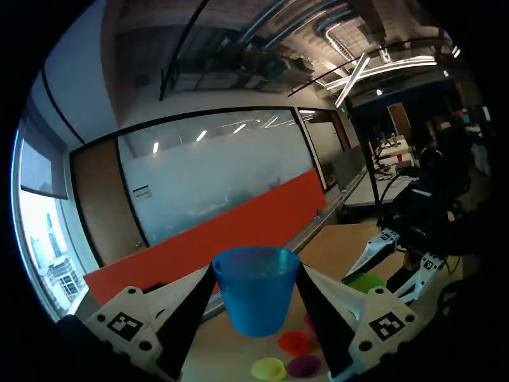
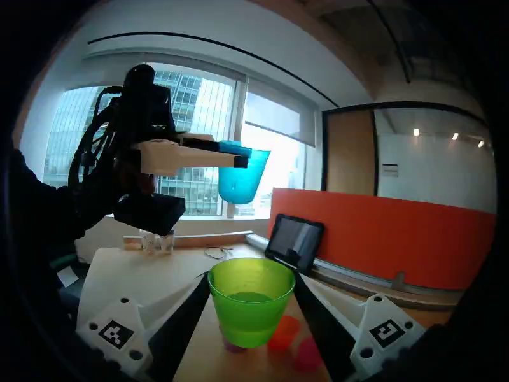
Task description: Pour water
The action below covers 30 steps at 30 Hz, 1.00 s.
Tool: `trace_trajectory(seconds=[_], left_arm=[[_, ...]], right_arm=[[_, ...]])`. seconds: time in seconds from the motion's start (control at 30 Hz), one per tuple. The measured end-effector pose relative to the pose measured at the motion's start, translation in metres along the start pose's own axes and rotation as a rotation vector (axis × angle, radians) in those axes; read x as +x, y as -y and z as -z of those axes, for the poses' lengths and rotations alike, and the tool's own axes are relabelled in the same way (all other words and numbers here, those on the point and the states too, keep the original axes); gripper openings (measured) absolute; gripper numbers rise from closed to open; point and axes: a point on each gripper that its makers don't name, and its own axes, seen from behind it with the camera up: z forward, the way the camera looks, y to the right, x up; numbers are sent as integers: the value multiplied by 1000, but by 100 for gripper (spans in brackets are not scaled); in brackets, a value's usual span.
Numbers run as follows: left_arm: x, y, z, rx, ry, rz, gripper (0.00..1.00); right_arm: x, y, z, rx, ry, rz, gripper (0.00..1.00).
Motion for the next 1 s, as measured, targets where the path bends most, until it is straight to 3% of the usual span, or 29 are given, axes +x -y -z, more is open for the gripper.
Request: trace_trajectory(seconds=[0.2, 0.4, 0.8, 1.0], left_arm=[[-5, 3, 3, -25, 1, 121, 88], [-11, 7, 3, -28, 4, 191, 88], [-40, -1, 13, -34, 38, 174, 88], [-62, -5, 21, -29, 55, 190, 88]], right_arm=[[2, -2, 1, -6, -3, 2, 94], [2, -4, 1, -12, -2, -1, 94], [-2, -14, 5, -33, 23, -11, 94], [-5, -25, 12, -56, 39, -23, 94]])
